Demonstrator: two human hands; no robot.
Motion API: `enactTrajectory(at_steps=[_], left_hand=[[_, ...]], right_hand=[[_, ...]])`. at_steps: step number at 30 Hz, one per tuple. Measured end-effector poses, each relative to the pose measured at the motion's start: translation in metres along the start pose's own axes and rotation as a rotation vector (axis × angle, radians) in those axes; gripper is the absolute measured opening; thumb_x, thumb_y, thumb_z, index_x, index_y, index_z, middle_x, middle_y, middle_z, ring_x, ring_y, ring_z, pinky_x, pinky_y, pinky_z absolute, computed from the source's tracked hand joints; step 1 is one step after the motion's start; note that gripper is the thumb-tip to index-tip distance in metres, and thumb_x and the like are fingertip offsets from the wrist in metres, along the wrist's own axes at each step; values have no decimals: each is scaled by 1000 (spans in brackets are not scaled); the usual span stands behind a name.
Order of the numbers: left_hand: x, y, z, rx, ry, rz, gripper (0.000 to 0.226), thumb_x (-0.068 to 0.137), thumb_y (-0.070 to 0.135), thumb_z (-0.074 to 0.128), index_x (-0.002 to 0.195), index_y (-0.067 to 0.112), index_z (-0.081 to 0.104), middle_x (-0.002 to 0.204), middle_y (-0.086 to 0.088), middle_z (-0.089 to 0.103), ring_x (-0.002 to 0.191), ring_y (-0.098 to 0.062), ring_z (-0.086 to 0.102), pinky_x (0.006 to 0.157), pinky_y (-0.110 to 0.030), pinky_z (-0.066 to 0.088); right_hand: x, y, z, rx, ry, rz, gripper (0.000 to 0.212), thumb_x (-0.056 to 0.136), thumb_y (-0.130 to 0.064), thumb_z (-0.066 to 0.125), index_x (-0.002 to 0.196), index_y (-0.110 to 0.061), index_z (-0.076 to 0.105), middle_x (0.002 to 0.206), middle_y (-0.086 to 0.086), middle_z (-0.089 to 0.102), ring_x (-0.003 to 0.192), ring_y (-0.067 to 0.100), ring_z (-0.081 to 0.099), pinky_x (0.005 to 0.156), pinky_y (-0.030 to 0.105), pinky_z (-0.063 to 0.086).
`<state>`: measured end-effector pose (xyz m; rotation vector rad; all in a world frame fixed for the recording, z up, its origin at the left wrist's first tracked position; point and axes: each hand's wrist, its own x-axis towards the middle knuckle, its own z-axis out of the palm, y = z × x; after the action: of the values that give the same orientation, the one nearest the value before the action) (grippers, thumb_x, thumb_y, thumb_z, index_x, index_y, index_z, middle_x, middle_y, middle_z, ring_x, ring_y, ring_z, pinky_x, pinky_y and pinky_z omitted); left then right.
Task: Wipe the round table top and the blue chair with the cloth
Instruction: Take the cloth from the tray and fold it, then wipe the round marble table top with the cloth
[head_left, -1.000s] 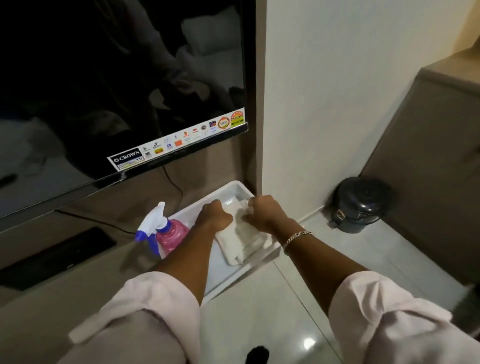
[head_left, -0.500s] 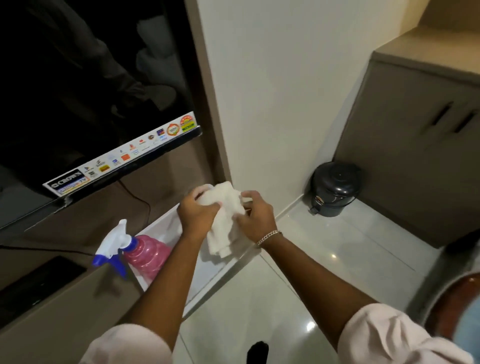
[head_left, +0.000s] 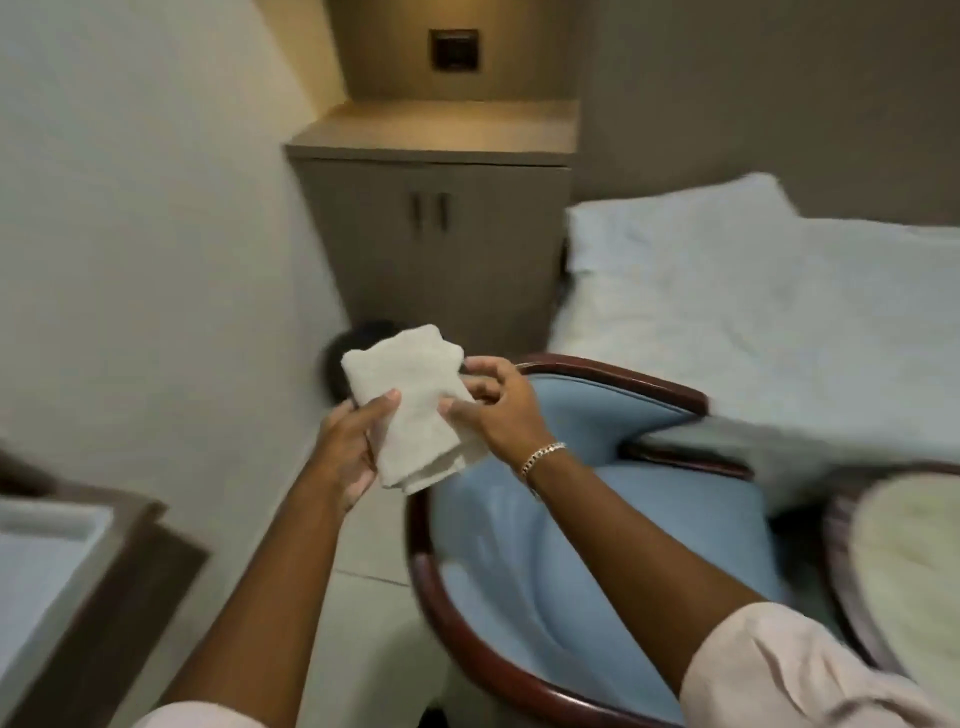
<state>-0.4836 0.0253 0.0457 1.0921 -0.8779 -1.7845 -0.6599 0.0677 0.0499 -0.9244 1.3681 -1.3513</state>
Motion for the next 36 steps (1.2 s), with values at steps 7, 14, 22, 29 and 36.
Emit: enactTrajectory(at_steps=[7, 14, 22, 29, 36], left_hand=[[24, -121, 181, 34, -381, -239, 62, 83, 7, 64, 142, -2, 50, 141, -23, 58, 128, -39, 58, 108, -51, 48], [23, -260, 355, 246, -462, -435, 40, 88, 3, 70, 126, -4, 62, 124, -23, 71, 110, -37, 69, 92, -46, 59], [10, -478, 542, 483, -302, -440, 56, 88, 2, 72, 140, 0, 52, 134, -21, 66, 119, -34, 66, 103, -48, 54], [-10, -618, 568, 1126, -499, -364, 96, 91, 29, 71, 160, 12, 6, 169, -5, 17, 155, -27, 19, 121, -28, 18], [-35, -681, 545, 1635, -579, -197, 133, 81, 67, 63, 150, 7, -33, 156, -11, -45, 145, -28, -41, 119, -42, -17]], right_hand=[[-44, 39, -218, 98, 310, 256, 54, 76, -9, 81, 124, -3, 57, 123, 19, 67, 106, 31, 67, 95, 45, 55], [-116, 96, -408, 201, 603, 308, 28, 79, 2, 75, 105, -2, 66, 99, 16, 73, 88, 32, 69, 79, 41, 58], [-139, 186, -688, -341, 597, 459, 53, 83, -18, 77, 131, -10, 56, 124, 8, 64, 106, 24, 61, 91, 35, 53], [-129, 282, -795, -1175, 242, 486, 75, 96, -54, 40, 157, -17, 20, 165, 19, 18, 151, 37, 21, 119, 47, 25], [-103, 330, -822, -1527, -155, 174, 68, 97, -60, 29, 157, -38, 6, 169, -1, 0, 155, 34, -2, 116, 69, 17]])
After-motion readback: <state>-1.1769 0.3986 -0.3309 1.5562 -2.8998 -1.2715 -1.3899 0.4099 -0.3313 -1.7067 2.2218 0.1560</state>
